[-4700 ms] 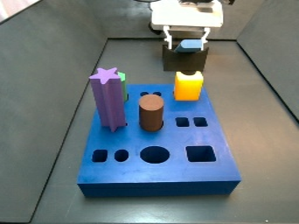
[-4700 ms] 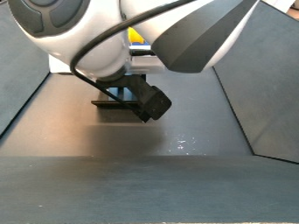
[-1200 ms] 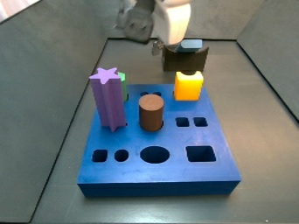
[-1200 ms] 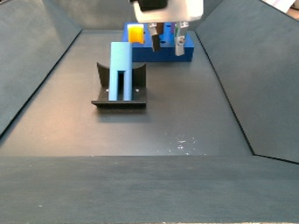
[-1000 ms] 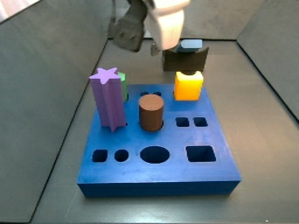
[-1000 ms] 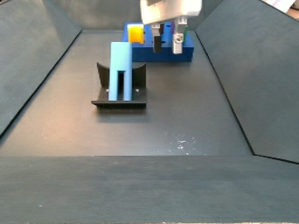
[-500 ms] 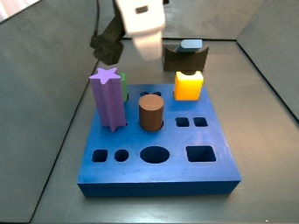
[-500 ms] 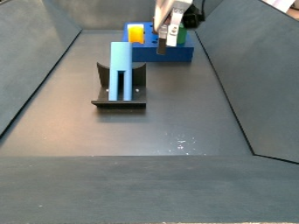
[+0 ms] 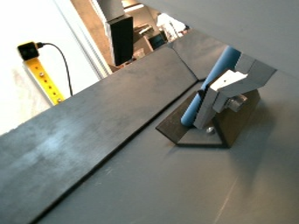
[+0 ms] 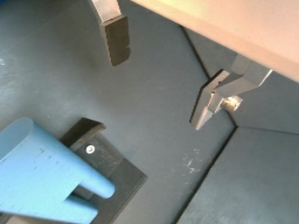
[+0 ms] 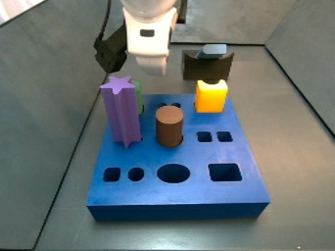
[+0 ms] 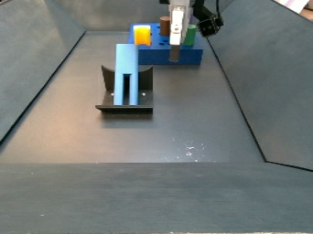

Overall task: Pick up the square-circle object. Move up. Rotate the square-circle object. Place the square-circle object on the fixture. Regrasp the square-circle object. Move to above the board. Insert the square-circle object.
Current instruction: Regrasp the square-circle object.

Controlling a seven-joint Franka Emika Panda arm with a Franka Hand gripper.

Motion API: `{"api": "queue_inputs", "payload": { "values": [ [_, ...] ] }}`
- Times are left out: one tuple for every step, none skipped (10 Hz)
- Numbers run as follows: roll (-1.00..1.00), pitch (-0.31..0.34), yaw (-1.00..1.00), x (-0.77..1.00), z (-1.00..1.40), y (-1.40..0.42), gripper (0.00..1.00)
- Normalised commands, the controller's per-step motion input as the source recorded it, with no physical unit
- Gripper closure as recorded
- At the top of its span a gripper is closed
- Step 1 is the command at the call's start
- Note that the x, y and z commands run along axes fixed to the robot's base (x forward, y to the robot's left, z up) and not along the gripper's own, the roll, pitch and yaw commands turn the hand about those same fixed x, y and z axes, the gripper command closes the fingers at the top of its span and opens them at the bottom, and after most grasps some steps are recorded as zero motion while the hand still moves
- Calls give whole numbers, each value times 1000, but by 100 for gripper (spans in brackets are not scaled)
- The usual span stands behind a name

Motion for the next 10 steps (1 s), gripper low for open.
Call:
{"api": "queue_inputs", "payload": {
  "values": [
    [181,521,374,68,-3,-53,0],
    [150,410,431,68,-5,-46,0],
    [136,328,453,67,-11,-43,0],
    [119,175,453,62,-12,-46,0],
    [100,60,419,60,-7,-46,0],
    [91,-19,379,55,-11,-47,0],
    [93,-56,344,48,-16,-48,0],
    [92,-103,241,50,-17,-52,0],
    [90,-109,204,48,-14,-51,0],
    [95,-174,105,1000,-6,-25,0]
  ]
}}
